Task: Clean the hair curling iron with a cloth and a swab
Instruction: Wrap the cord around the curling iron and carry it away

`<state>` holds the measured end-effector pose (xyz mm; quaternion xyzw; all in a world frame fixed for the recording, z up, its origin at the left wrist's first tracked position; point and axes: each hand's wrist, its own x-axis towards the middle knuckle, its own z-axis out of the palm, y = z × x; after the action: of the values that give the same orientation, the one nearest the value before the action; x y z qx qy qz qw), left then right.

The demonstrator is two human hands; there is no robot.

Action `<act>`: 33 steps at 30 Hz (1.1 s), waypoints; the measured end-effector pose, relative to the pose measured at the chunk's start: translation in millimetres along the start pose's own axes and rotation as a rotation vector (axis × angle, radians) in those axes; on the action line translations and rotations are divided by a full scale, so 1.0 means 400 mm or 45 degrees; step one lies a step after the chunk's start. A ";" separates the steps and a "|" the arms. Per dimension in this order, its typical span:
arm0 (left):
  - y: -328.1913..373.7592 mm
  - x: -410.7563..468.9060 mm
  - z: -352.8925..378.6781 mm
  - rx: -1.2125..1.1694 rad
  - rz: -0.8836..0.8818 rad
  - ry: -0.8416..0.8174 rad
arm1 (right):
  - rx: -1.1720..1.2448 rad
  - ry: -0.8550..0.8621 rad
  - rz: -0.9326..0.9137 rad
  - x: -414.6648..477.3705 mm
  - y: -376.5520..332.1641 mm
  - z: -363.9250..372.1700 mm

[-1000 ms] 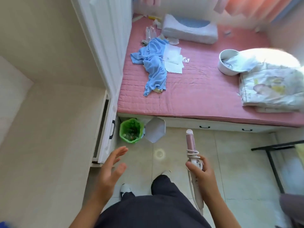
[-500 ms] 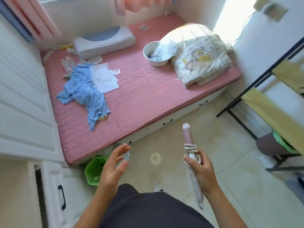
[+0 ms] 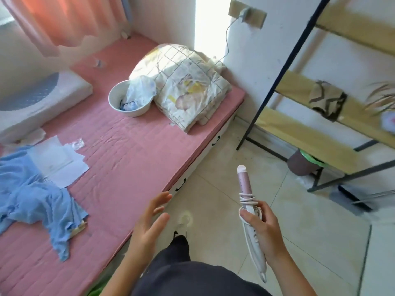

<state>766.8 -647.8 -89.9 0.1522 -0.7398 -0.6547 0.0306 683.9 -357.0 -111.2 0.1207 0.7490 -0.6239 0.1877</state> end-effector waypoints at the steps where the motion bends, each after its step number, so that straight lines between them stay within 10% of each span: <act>1: 0.009 0.050 0.006 0.003 0.022 -0.051 | -0.004 0.013 -0.010 0.022 -0.029 0.003; 15: 0.121 0.647 0.363 0.103 0.129 -0.645 | 0.183 0.606 0.168 0.232 -0.076 -0.261; 33: 0.395 1.229 1.046 0.158 0.167 -0.815 | 0.340 0.691 0.095 0.777 -0.282 -0.798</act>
<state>167.4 -361.4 -70.1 -0.1077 -0.7587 -0.6195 -0.1706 315.5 -82.7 -96.9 0.3341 0.6781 -0.6545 -0.0137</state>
